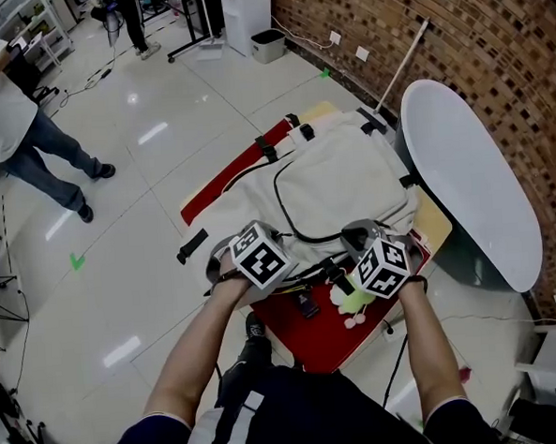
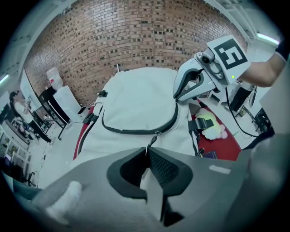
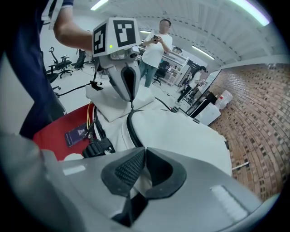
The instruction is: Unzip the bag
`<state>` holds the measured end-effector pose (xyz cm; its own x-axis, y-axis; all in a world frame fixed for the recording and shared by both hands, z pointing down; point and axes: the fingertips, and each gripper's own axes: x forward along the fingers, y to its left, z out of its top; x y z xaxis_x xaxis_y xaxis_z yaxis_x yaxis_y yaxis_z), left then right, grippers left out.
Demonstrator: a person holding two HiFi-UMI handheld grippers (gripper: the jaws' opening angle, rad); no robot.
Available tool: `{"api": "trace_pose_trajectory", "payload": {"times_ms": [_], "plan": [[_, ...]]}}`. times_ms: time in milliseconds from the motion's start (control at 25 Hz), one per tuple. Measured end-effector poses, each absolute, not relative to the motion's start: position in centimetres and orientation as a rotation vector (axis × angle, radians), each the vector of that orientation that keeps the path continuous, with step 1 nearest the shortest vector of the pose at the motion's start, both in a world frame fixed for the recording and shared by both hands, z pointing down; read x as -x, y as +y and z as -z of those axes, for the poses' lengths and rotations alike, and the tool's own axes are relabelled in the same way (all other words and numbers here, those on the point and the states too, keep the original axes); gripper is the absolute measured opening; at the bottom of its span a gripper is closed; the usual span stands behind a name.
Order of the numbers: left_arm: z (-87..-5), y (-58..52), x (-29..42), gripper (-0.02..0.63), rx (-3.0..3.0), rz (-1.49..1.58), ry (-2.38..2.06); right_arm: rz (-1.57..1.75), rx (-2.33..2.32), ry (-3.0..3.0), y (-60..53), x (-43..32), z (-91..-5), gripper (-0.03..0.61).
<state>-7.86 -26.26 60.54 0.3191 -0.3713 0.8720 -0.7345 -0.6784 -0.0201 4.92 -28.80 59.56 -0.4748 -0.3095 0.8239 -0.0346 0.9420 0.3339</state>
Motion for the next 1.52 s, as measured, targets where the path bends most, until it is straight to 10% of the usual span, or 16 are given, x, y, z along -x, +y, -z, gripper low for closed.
{"api": "trace_pose_trajectory", "payload": {"times_ms": [480, 1520], "plan": [[-59.7, -26.1, 8.1, 0.021, -2.276, -1.261, -0.923, 0.272, -0.181, -2.172, -25.7, 3.1, -58.5, 0.144], [-60.6, -34.4, 14.7, 0.022, -2.354, -1.322, -1.035, 0.100, -0.305, -2.162, -25.3, 2.7, -59.8, 0.049]]}}
